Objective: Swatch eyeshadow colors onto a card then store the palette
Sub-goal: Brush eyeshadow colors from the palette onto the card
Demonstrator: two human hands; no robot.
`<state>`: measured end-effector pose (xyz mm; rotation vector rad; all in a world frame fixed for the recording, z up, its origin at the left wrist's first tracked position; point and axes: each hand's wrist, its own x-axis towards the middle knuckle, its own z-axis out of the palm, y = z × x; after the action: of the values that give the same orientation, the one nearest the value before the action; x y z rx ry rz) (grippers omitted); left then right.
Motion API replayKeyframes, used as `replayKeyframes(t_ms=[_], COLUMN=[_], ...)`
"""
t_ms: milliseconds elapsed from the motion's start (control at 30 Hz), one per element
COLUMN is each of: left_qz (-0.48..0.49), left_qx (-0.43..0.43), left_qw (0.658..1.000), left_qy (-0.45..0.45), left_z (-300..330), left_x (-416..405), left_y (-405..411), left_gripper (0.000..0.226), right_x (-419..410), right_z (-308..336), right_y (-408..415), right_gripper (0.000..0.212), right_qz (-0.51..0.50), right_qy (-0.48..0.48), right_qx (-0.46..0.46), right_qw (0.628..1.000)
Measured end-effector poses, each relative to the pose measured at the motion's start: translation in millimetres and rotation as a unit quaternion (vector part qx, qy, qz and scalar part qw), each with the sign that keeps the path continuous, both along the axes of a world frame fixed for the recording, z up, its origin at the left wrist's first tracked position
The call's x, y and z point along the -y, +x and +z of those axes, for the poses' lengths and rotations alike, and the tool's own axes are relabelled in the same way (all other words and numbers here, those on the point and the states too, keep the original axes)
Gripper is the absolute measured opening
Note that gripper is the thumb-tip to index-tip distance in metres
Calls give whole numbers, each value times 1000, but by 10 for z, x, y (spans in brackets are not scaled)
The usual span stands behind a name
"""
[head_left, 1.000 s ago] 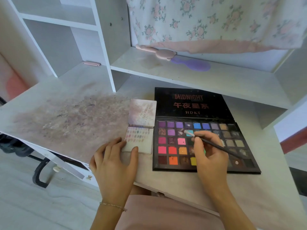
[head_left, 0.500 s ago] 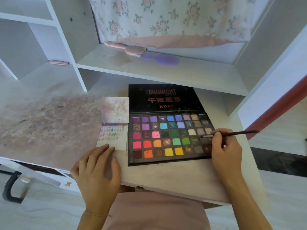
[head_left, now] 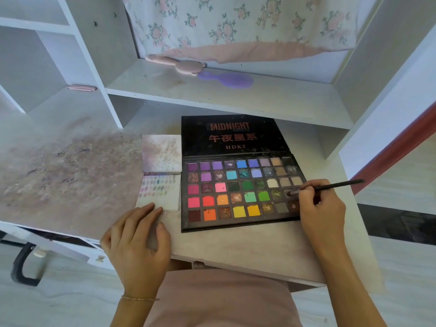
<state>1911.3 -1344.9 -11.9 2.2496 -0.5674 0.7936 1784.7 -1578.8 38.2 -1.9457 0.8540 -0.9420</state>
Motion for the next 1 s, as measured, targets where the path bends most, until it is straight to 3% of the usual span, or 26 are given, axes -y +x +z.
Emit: replayKeyframes(t_ms=[367, 600, 1000], left_qz=[-3, 1, -11], left_qx=[-1, -1, -36], left_qw=[1000, 1000, 999], left_qy=[5, 0, 25], left_z=[9, 0, 44], left_x=[-11, -3, -41], left_y=[0, 14, -9], left_gripper=[31, 31, 32], right_x=[-9, -264, -984], right_z=[14, 112, 106], right_y=[7, 160, 867], right_gripper=[31, 15, 22], right_qz=[-3, 111, 264], right_qy=[2, 26, 33], right_qx=[11, 49, 27], right_qw=[1000, 992, 964])
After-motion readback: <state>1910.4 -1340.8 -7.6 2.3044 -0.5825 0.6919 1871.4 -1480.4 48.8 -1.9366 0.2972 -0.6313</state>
